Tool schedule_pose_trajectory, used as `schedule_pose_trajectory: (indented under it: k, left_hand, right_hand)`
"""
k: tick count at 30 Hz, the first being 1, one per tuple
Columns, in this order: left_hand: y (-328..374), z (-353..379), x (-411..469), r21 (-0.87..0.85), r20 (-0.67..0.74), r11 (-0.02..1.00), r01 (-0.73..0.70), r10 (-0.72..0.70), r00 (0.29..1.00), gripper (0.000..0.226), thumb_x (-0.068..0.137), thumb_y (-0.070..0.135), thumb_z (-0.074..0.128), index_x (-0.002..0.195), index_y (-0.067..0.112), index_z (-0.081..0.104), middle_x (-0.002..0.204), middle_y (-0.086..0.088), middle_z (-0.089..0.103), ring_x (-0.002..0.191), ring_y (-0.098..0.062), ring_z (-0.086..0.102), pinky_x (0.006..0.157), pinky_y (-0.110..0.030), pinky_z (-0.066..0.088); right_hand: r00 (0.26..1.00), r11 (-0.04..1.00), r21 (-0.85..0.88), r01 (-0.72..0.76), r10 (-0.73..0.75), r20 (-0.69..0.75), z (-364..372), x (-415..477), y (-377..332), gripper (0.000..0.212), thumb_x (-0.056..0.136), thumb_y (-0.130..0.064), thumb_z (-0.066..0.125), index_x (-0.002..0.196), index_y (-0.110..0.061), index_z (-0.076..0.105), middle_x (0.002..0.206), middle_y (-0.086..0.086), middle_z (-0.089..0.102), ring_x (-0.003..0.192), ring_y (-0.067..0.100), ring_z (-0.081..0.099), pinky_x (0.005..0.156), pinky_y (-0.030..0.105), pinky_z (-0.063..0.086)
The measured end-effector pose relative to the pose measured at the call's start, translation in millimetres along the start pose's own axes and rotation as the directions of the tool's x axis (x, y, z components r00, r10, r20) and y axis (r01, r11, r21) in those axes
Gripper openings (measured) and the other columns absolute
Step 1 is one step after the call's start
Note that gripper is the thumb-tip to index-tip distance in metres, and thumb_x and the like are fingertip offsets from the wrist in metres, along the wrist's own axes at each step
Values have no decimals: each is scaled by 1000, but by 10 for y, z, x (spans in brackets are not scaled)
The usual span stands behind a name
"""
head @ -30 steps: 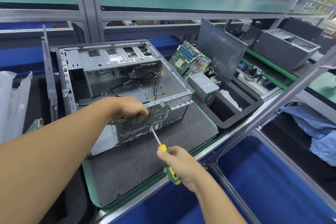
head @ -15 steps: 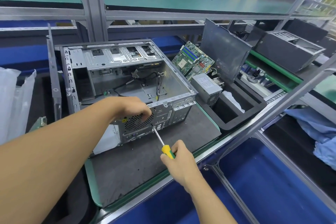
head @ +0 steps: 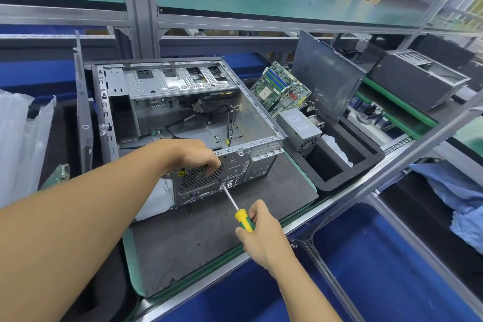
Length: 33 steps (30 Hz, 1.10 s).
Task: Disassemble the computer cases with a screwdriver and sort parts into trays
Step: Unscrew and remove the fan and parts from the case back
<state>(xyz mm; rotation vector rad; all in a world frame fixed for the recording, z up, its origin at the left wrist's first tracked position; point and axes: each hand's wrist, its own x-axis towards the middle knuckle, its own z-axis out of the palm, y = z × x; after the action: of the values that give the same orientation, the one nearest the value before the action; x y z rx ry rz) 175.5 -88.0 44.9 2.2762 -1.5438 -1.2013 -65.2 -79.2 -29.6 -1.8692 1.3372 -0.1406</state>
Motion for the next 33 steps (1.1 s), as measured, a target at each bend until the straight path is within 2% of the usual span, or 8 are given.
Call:
schedule_pose_trajectory:
  k: [5, 11, 13, 16, 20, 22, 28, 33]
  left_hand:
    - [8, -1, 1, -21, -11, 1000, -15, 15, 1000, 31, 74, 23, 58, 44, 19, 51, 62, 3, 45, 56, -16, 38, 53, -29, 29]
    - [26, 10, -15, -76, -12, 997, 12, -13, 1000, 30, 72, 21, 60, 44, 20, 52, 50, 9, 48, 48, -13, 40, 50, -25, 29]
    - [56, 27, -48, -105, -44, 994, -1, -3, 999, 5, 70, 24, 62, 68, 21, 64, 74, 2, 60, 64, -18, 50, 58, -28, 37]
    - [28, 64, -85, 11, -156, 998, -63, 63, 986, 68, 80, 33, 64, 145, 29, 45, 141, 0, 53, 119, -23, 54, 89, -31, 42]
    - [97, 273, -379, 384, -712, 889, -249, 457, 533, 39, 81, 39, 51, 114, 23, 64, 111, 5, 64, 103, -22, 56, 83, -38, 45]
    - [169, 554, -493, 265, -819, 881, -392, 420, 391, 12, 81, 27, 51, 88, 22, 60, 81, 10, 58, 77, -18, 54, 67, -36, 45]
    - [127, 1444, -385, -782, -453, 609, -130, -413, 790, 13, 88, 22, 59, 78, 23, 67, 73, 6, 69, 72, -18, 63, 72, -34, 54]
    - [194, 1465, -49, -984, -169, 130, -119, -502, 848, 10, 91, 24, 71, 85, 16, 69, 91, -5, 72, 87, -21, 68, 82, -38, 56]
  right_hand:
    - [971, 975, 176, -137, 97, 217, -76, 14, -6, 15, 93, -31, 53, 91, -16, 56, 79, -2, 60, 72, 16, 58, 67, 31, 44]
    - [997, 994, 105, -15, 7, 76, -82, 15, 80, 11, 88, -24, 66, 92, -22, 56, 90, 1, 64, 72, 14, 52, 66, 28, 45]
    - [999, 997, 79, 5, -8, 36, -53, 11, 70, 21, 86, -22, 66, 95, -25, 47, 94, 3, 62, 72, 21, 54, 69, 37, 50]
    - [1000, 1000, 25, 4, -4, 24, -30, 30, 41, 28, 86, -24, 66, 95, -27, 40, 96, 4, 61, 75, 31, 62, 76, 47, 55]
    - [998, 998, 68, -11, 7, 56, -3, 39, 32, 29, 85, -36, 67, 98, -28, 43, 95, 0, 61, 74, 21, 56, 77, 47, 55]
    - [999, 996, 89, -19, 15, 47, 6, 43, 42, 30, 89, -47, 62, 108, -28, 50, 103, -4, 64, 86, 20, 63, 84, 44, 55]
    - [999, 996, 75, -38, 36, 33, 12, 55, 35, 35, 101, -30, 36, 73, -24, 56, 82, -3, 73, 74, 20, 59, 69, 36, 46]
    - [1000, 997, 71, -6, 6, -8, 12, 70, 87, 26, 102, -44, 48, 100, -26, 67, 84, -9, 70, 79, 11, 62, 78, 36, 52]
